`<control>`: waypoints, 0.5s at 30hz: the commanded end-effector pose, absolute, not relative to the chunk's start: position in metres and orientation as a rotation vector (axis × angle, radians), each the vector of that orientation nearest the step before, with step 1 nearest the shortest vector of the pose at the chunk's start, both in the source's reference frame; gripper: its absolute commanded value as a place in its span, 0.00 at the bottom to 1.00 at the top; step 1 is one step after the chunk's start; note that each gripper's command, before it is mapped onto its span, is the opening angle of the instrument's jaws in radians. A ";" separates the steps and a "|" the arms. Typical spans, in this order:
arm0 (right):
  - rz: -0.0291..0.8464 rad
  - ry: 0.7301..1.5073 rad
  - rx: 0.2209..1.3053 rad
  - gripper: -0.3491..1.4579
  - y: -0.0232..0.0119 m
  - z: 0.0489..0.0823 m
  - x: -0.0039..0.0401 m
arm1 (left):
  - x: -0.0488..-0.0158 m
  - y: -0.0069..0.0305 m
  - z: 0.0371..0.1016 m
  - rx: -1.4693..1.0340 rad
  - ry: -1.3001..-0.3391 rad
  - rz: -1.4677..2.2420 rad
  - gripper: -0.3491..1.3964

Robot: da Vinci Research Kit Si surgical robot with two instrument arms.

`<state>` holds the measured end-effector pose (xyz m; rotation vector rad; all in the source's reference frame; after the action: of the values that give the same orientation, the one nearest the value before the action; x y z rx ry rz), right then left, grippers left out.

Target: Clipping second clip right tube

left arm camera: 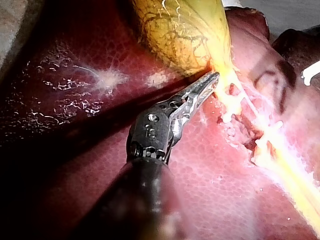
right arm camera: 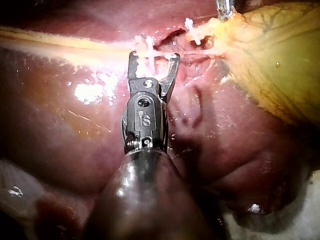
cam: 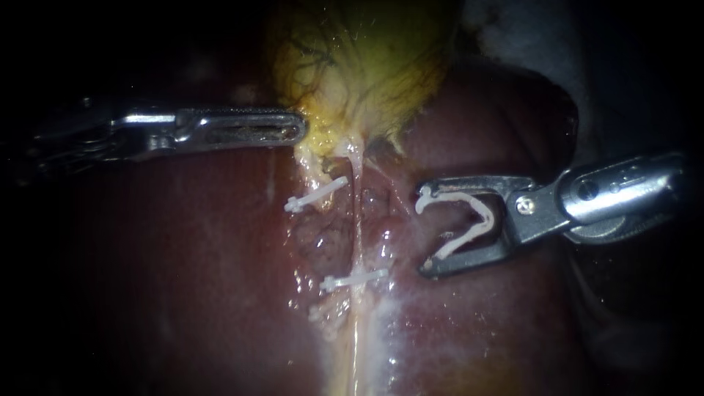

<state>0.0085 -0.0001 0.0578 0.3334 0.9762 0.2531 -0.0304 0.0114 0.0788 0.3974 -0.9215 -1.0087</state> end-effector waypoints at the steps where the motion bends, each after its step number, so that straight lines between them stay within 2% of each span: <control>1: 0.253 0.976 0.333 0.51 -0.0001 0.0578 0.0085 | -0.0304 0.0114 0.0787 0.398 -0.921 -1.009 0.00; 15: 0.254 0.976 0.332 0.51 -0.0001 0.0579 0.0087 | -0.0252 0.0150 0.0725 0.385 -0.951 -1.033 0.00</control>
<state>0.0088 0.0000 0.0578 0.3321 0.9769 0.2538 -0.0250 0.0151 0.0723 0.3844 -0.9519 -1.0343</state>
